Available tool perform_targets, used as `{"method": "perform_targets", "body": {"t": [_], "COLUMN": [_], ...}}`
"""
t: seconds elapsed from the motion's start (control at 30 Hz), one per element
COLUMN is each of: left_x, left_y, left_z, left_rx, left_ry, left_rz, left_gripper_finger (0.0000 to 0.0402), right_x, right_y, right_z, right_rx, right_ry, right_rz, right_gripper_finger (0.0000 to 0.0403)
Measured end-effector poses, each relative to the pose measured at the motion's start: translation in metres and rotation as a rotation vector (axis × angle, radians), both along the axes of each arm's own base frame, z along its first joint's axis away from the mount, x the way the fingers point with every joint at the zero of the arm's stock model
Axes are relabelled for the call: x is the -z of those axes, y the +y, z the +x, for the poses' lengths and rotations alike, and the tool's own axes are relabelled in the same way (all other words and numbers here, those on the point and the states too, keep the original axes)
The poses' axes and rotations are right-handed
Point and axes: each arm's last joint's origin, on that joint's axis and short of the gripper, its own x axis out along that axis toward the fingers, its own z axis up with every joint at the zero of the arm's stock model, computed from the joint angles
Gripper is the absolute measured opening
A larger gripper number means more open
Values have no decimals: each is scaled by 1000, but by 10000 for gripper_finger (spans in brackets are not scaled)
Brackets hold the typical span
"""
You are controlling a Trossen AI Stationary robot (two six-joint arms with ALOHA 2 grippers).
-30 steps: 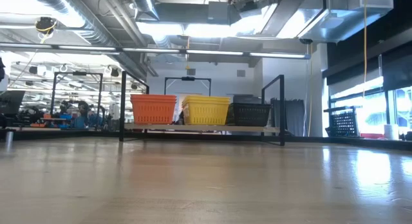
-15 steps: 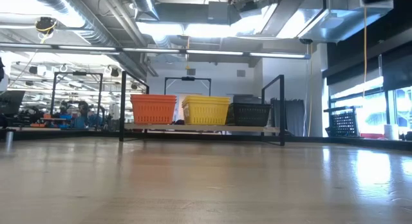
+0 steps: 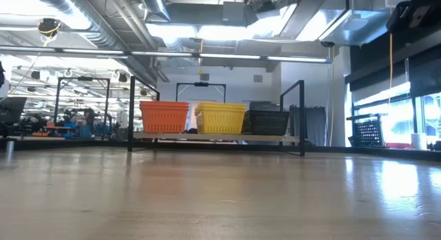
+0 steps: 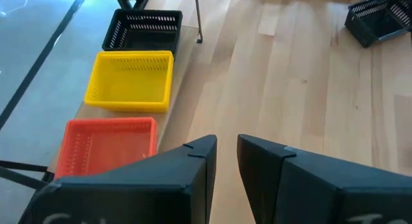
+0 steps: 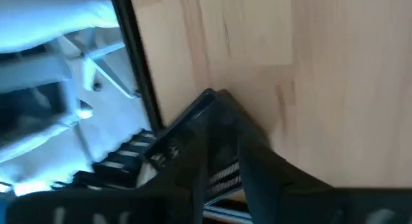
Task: Stack baskets on shelf by color
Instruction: Stack the black bin on the stacked bins on the shelf
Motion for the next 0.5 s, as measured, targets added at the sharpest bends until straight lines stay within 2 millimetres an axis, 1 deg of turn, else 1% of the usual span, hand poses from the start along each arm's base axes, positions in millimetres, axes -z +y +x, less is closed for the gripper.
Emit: {"method": "perform_targets", "body": {"t": [0.23,0.4,0.5], "left_x": [0,0,0], "left_y": [0,0,0], "left_z": [0,0,0], "left_rx": [-1,0,0], "left_ry": [2,3,5], "left_rz": [0,0,1], "left_gripper_finger": [55,55,55], "right_x": [21,40,54], "right_y": [12,15,15], "right_z": [-12,-19,-22], "right_rx": [-260,-309,-273], "right_ry": [-107,-100,-76], "right_rz": [-99,-109,-88], "right_gripper_finger": [86,86,85]}}
